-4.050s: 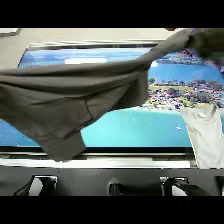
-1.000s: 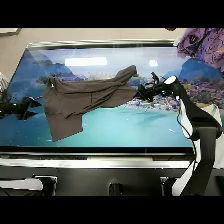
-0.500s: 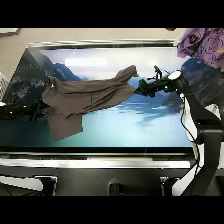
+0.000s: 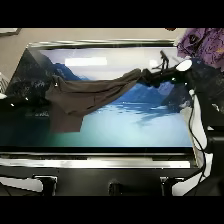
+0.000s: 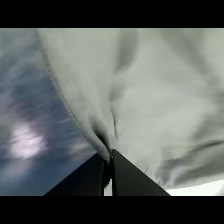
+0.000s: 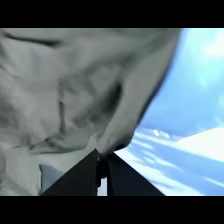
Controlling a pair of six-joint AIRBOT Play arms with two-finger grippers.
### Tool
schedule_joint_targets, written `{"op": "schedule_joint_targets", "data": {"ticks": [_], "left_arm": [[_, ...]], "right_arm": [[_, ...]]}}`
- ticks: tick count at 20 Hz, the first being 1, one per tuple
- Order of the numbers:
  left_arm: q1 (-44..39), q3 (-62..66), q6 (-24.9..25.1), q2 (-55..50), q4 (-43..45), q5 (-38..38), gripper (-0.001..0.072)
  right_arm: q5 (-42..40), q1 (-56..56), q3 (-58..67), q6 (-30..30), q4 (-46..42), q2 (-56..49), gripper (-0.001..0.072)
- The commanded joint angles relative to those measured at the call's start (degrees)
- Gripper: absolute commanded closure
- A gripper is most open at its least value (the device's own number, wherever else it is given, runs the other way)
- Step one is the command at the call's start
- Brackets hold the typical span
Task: Fold the clothes and pants, and hang the long-sleeved shirts on hangers.
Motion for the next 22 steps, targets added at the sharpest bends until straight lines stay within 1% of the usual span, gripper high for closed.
{"op": "schedule_joint_targets", "data": {"ticks": [1,4,6,7,8,10,12,14,15,16,18,20,22], "left_arm": [[-1.0,12.9,-1.1,6.1,-2.0,-2.3,0.069],[-1.0,29.5,-2.7,12.7,-2.0,-2.2,0.069],[-0.9,39.1,-2.9,17.8,-1.9,-2.2,0.0689],[-0.6,42.4,-4.0,20.5,-1.5,-2.1,0.0689],[0.0,44.2,-5.2,24.1,-0.7,-1.9,0.0689],[1.7,43.6,-8.9,32.0,2.5,-1.9,0.0689],[2.7,41.6,-12.9,39.6,8.9,-2.0,0.0689],[2.7,39.8,-17.4,45.5,16.5,-2.0,0.0689],[2.7,39.2,-18.8,47.6,19.2,-2.1,0.0689],[2.7,38.8,-19.2,48.9,20.2,-2.2,0.0689],[2.6,38.5,-19.2,49.1,19.7,-2.7,0.0689],[2.5,38.5,-18.7,46.0,17.4,-4.7,0.0689],[2.3,38.5,-16.9,40.6,14.4,-8.0,0.0689]], "right_arm": [[-1.4,0.0,7.1,2.6,-5.5,6.6,0.0674],[-1.8,0.0,16.4,5.3,-12.6,14.4,0.0674],[-3.1,0.0,17.6,6.7,-16.9,23.1,0.0674],[-3.0,0.0,17.6,8.0,-19.2,28.2,0.0674],[-2.6,0.0,17.6,8.9,-21.2,32.8,0.0674],[-1.2,0.0,17.6,11.5,-25.1,42.0,0.0674],[0.2,0.0,17.6,14.8,-29.7,49.5,0.0674],[2.1,0.0,17.6,18.7,-34.5,54.5,0.0674],[2.4,0.0,17.6,20.0,-35.9,55.8,0.0674],[2.2,0.0,17.6,20.9,-36.5,56.3,0.0674],[2.3,0.0,17.6,21.7,-36.6,55.5,0.0674],[3.8,0.0,17.6,23.5,-36.6,51.9,0.0674],[6.9,0.0,17.6,24.9,-36.6,46.4,0.0674]]}}
